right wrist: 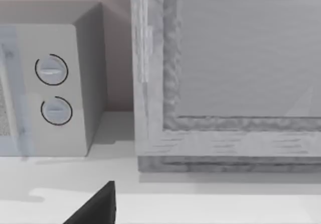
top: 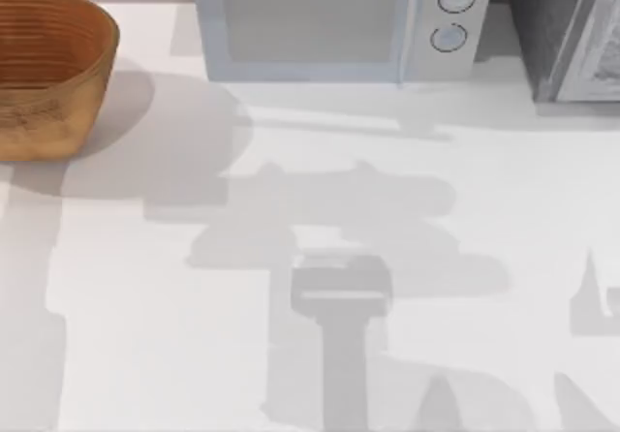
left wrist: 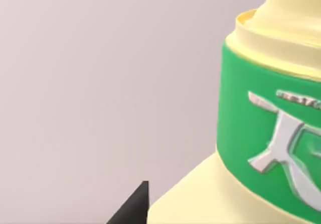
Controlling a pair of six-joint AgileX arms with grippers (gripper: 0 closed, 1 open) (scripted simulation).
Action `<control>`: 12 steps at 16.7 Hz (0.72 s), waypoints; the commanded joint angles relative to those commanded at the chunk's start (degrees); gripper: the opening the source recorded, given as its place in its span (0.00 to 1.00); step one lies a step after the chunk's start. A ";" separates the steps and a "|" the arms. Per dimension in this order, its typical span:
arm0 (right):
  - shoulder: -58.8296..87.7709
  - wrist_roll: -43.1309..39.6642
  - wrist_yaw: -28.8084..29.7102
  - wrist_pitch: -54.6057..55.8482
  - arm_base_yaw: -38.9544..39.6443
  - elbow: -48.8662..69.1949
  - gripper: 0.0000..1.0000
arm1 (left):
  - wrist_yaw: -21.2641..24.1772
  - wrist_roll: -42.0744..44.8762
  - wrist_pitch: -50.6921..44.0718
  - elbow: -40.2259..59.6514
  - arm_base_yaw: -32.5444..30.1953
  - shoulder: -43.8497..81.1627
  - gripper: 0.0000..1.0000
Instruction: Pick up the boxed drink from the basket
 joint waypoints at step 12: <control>0.00 0.00 0.00 0.00 0.00 0.00 1.00 | -6.01 -0.35 -19.62 -40.43 -5.21 -63.40 0.00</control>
